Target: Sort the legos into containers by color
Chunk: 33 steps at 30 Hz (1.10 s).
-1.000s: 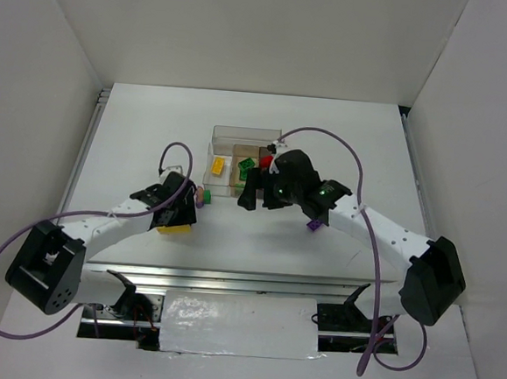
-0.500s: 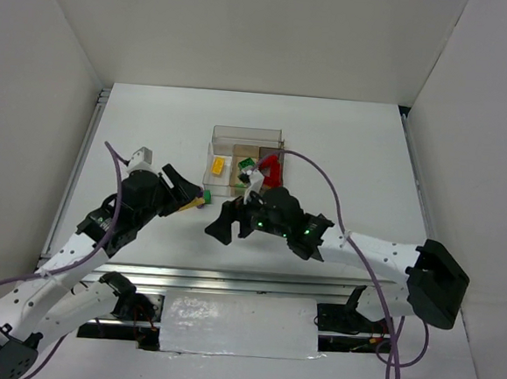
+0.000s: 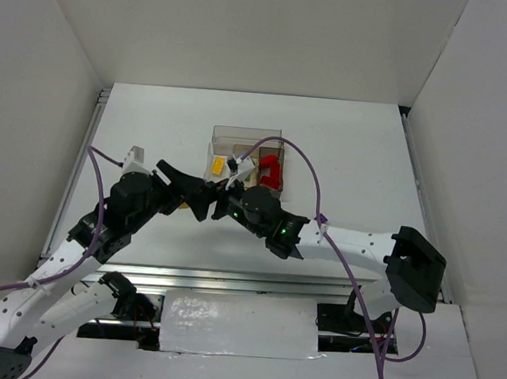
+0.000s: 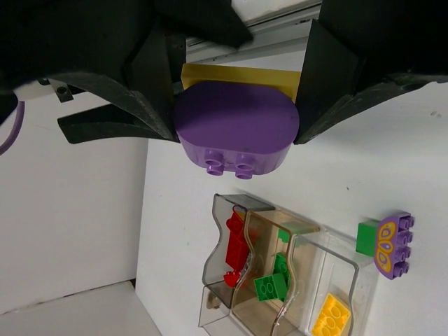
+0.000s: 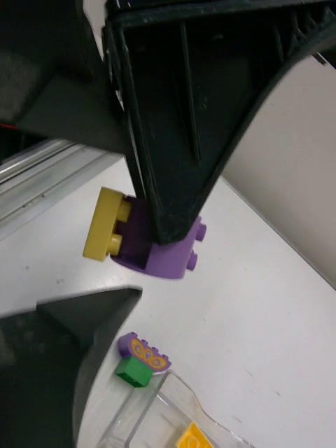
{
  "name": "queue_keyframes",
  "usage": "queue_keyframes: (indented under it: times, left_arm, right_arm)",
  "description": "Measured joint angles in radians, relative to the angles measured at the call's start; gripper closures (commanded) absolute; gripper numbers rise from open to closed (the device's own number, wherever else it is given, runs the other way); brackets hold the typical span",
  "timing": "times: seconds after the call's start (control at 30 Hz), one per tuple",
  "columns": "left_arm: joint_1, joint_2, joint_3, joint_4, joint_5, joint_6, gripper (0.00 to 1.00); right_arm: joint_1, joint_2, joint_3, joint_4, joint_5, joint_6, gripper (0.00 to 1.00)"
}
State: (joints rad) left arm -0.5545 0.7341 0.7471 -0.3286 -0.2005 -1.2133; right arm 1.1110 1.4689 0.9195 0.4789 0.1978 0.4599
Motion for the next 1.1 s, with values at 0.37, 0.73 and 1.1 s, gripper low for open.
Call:
queue_keyframes:
  times: [0.37, 0.73, 1.1]
  left_arm:
    - [0.000, -0.033, 0.007, -0.005, -0.033, -0.017, 1.00]
    - [-0.021, 0.003, 0.067, -0.061, -0.028, 0.060, 1.00]
    - [-0.030, 0.046, 0.067, -0.036, 0.031, 0.068, 1.00]
  right_arm:
    - [0.006, 0.041, 0.043, 0.021, 0.073, 0.009, 1.00]
    - [-0.033, 0.007, -0.057, 0.156, -0.055, -0.024, 1.00]
    - [-0.101, -0.037, -0.123, 0.180, -0.209, -0.069, 1.00]
